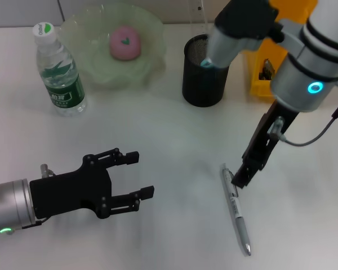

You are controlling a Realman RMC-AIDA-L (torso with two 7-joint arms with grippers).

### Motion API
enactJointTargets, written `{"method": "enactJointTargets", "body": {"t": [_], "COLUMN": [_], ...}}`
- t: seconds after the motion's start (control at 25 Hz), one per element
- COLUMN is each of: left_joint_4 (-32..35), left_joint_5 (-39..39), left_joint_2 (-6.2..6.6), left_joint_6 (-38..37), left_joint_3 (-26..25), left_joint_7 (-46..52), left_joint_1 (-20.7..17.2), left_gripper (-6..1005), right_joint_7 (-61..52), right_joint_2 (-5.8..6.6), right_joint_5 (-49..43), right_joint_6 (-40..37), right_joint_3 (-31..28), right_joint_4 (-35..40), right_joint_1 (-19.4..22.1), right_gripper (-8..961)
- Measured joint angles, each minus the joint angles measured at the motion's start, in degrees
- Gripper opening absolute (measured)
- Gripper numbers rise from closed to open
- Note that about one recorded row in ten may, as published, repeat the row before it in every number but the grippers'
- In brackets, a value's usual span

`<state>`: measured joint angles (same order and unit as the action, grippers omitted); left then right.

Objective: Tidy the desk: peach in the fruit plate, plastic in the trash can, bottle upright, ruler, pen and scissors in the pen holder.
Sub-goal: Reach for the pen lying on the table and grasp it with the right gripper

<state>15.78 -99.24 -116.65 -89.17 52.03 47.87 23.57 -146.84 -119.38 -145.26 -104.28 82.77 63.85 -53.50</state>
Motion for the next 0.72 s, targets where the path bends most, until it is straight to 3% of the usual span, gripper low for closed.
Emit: {"method": "enactJointTargets", "body": {"t": [0.72], "left_joint_4": [-0.3], "left_joint_5": [-2.11], "left_joint_2": [-0.68], "left_joint_6": [-2.64], "left_joint_3": [0.18], "left_joint_7": [0.44], "left_joint_1": [-0.15], "left_gripper": [783], "right_joint_7": [-3.44], "right_joint_2": [-0.51], "right_joint_5": [3.81], "right_joint_6": [3.79], "right_joint_3": [13.79], "right_joint_4": [-6.1], "right_joint_1": [-2.17], "right_gripper": [636]}}
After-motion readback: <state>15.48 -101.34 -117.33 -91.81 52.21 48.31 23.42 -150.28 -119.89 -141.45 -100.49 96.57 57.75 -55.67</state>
